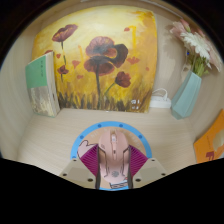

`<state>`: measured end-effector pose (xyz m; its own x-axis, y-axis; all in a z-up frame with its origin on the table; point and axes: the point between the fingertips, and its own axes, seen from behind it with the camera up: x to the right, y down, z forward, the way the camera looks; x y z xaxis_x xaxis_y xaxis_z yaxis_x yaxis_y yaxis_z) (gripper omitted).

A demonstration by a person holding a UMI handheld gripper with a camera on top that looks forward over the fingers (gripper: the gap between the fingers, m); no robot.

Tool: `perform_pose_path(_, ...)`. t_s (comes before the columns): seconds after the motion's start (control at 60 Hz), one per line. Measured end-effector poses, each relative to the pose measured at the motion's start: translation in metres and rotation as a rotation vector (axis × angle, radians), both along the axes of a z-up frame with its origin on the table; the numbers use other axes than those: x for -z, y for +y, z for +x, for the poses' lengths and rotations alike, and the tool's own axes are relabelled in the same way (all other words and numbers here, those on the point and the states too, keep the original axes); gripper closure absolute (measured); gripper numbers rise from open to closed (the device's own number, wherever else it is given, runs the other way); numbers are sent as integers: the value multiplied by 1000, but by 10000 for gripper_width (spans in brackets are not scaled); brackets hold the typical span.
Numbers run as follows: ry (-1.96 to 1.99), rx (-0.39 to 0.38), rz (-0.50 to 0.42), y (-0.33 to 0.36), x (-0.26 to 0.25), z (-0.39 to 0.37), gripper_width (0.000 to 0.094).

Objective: Arrange mouse

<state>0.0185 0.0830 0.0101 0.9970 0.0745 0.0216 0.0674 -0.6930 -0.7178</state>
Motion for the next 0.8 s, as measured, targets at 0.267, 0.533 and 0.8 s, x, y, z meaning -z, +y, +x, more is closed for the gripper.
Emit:
perform_pose_path(0.267, -11, 34, -4, 1, 19, 6, 535)
perform_pose_path(0.533, -44, 52, 0, -3, -4, 14, 223)
perform_pose_path(0.8, -19, 48, 115, -53, -123, -9, 223)
